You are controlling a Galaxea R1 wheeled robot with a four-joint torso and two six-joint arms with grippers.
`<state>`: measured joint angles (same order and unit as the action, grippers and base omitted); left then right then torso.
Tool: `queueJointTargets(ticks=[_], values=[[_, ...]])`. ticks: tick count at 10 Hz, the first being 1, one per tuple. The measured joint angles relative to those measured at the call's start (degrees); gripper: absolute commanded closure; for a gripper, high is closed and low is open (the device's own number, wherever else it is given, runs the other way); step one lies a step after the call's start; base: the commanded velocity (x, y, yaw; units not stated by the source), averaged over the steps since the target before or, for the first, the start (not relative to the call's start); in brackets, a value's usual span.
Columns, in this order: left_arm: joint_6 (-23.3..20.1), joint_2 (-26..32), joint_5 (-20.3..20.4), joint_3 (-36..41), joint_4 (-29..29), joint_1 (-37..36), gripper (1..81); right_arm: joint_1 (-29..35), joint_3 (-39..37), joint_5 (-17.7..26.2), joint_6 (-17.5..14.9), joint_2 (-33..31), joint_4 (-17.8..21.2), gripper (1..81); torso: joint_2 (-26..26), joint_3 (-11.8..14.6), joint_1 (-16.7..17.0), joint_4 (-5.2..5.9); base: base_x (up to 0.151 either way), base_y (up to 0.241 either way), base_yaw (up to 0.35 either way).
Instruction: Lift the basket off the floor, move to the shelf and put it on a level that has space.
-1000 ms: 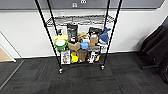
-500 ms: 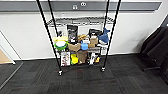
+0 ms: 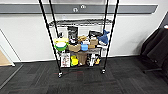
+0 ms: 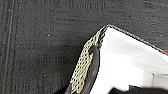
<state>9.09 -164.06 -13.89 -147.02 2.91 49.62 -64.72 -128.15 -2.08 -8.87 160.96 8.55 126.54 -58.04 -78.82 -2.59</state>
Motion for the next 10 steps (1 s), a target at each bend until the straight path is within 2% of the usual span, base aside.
queueJointTargets(ticks=[2, 4, 5, 10], values=[[0.02, -0.74, -0.11, -0.63, -0.13, 0.13, 1.0, 0.37, 0.61, 0.0, 0.0, 0.23, 0.24, 1.0, 3.76, -0.22, -2.32, 0.0, 0.0, 0.0, 0.0], [0.0, -1.02, -0.06, -1.99, -0.13, 0.13, 1.0, 0.45, 0.69, 0.05, 0.01, 0.52, 0.4, 1.0, 6.76, -2.51, -4.22, 0.0, 0.0, 0.0, 0.0], [0.0, -0.96, -0.15, -2.65, -0.16, 0.18, 1.0, 0.44, 0.67, 0.07, 1.07, 0.48, 0.4, 1.0, 8.35, -3.95, -5.09, 0.0, 0.0, 0.0, 0.0], [0.05, -0.82, 1.1, -2.68, -0.13, 0.1, 1.0, 2.43, 0.69, 0.11, 4.04, 0.76, 0.44, 1.0, 9.53, -4.87, -5.6, 0.0, 0.0, 0.0, 0.0]])
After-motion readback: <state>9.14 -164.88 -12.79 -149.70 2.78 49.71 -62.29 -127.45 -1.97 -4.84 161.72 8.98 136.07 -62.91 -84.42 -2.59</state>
